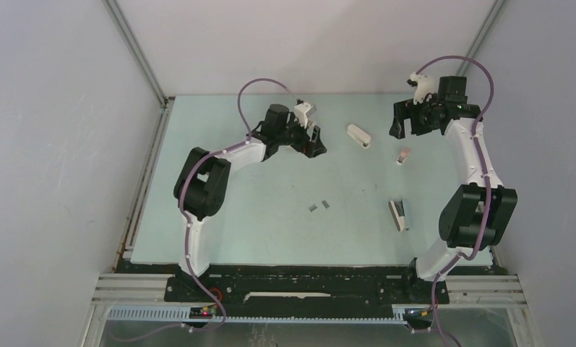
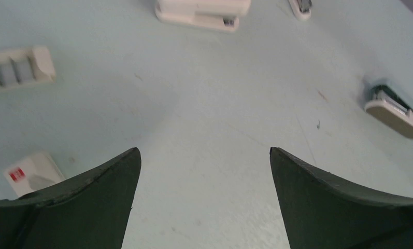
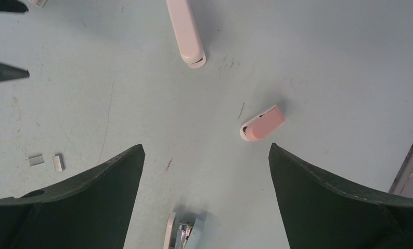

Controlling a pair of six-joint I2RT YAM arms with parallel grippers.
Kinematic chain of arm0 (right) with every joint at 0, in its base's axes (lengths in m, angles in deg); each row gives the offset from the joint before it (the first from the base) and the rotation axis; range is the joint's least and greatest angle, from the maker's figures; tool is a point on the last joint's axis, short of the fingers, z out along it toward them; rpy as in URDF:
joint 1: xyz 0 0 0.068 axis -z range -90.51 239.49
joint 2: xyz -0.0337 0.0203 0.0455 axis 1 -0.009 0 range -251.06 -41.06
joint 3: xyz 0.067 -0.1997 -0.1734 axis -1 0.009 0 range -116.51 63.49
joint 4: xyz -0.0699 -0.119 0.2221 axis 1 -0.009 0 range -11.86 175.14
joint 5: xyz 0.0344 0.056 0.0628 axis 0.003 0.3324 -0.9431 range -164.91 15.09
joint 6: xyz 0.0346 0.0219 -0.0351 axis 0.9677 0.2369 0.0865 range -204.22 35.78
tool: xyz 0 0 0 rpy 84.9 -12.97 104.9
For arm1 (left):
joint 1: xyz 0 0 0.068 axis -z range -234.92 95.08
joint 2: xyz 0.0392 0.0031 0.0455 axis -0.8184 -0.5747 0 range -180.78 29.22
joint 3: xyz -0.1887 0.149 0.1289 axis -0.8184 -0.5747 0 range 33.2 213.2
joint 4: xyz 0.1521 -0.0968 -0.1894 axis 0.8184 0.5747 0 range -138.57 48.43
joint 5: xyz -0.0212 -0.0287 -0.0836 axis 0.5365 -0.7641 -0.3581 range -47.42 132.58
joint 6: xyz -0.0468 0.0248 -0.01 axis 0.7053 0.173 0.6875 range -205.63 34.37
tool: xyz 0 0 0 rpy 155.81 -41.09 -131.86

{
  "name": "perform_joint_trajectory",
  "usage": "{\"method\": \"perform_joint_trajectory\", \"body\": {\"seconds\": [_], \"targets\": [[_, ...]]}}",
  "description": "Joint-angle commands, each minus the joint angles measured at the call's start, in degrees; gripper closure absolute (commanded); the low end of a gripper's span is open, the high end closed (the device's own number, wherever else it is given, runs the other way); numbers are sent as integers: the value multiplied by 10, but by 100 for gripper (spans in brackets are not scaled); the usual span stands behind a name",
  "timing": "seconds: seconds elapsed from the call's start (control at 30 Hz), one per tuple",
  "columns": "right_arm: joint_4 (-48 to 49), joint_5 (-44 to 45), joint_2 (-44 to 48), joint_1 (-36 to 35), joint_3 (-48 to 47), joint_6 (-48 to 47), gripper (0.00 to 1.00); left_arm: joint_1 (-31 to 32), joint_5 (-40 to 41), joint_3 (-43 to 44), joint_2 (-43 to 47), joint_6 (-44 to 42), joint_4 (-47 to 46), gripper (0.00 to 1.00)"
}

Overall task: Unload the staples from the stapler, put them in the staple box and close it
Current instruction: Pick up the stapler from the center of the board.

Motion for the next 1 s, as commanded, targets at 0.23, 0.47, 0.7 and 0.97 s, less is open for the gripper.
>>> {"method": "perform_joint_trajectory", "body": {"seconds": [0.23, 0.47, 0.7, 0.97], "targets": [[8, -55, 34, 3, 28, -31, 0, 31, 35, -198, 168, 7, -127, 0], [-32, -108, 61, 13, 87, -111, 0, 35, 97, -246, 260, 6, -123, 0], [-48, -97, 67, 48, 142, -137, 0, 40, 190, -313, 390, 16, -110, 0], [45, 16, 55, 65, 179, 28, 0, 40, 267, -409, 505, 110, -114, 0]]}}
